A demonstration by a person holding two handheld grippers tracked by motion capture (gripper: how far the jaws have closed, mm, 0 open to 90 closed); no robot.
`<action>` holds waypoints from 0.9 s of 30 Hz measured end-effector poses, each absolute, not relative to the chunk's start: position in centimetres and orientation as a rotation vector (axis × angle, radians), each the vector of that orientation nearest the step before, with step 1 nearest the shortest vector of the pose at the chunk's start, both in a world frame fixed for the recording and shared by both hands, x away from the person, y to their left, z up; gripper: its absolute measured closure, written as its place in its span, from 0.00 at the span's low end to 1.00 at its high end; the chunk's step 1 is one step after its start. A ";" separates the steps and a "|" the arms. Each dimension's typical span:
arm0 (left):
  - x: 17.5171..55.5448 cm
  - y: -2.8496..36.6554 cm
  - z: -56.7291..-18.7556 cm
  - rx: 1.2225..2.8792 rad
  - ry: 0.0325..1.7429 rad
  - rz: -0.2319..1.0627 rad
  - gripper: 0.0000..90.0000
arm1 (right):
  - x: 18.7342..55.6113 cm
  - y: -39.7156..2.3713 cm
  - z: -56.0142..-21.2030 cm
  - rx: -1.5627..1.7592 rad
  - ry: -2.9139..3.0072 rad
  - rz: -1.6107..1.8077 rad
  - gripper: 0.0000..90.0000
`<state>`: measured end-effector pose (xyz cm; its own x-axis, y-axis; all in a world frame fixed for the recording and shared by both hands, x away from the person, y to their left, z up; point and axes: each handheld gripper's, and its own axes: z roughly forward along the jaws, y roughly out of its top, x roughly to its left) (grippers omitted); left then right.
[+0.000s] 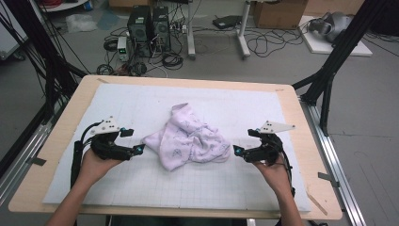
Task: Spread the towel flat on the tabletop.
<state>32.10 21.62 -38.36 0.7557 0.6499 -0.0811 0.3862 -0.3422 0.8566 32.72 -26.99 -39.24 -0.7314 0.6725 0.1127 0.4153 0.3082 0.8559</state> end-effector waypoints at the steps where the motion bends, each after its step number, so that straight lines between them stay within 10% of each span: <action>1: 32.4 21.3 -38.2 1.970 0.779 0.334 0.28 | 33.2 -26.5 -39.1 0.999 2.324 1.392 0.06; 27: 39.0 12.2 -41.8 2.175 0.728 0.118 0.72 | 36.8 -22.1 -42.7 0.948 2.518 1.296 0.47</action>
